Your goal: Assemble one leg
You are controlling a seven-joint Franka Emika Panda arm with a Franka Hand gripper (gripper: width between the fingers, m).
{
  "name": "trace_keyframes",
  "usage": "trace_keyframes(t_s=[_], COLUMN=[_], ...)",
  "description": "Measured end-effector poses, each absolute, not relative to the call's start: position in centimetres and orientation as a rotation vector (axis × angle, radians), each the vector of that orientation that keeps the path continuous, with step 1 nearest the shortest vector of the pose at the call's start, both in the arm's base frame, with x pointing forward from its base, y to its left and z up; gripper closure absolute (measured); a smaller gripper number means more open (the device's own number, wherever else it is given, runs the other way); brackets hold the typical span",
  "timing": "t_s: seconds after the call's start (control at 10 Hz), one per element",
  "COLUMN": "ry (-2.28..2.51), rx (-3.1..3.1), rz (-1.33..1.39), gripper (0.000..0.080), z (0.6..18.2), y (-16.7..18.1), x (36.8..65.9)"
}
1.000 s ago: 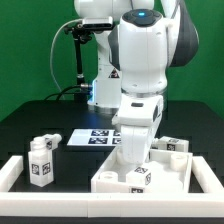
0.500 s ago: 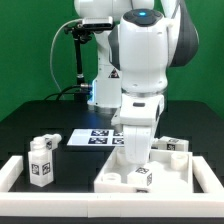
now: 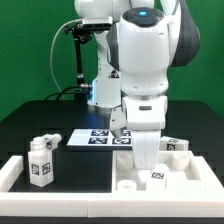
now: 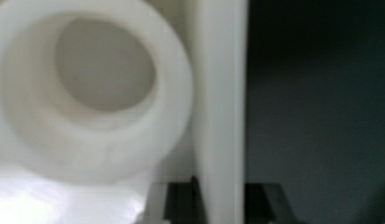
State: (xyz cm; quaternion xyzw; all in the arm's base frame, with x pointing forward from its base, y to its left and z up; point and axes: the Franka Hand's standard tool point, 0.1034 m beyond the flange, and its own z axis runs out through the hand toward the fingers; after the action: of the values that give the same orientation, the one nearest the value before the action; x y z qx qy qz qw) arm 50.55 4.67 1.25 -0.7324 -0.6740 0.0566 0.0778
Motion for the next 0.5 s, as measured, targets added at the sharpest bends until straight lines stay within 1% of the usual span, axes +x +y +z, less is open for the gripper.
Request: trace_keyframes(t_s=[0.3,0.4,0.5], ry=[-2.007,-2.005,-2.004], rx=[-2.228,-2.227,-2.227], rz=[0.216,0.218,0.218], gripper=[0.0732,0.0673,0.0673], z=[1.33,1.25,1.22], y=[4.63,4.64,4.64], x=[50.55,50.48,50.46])
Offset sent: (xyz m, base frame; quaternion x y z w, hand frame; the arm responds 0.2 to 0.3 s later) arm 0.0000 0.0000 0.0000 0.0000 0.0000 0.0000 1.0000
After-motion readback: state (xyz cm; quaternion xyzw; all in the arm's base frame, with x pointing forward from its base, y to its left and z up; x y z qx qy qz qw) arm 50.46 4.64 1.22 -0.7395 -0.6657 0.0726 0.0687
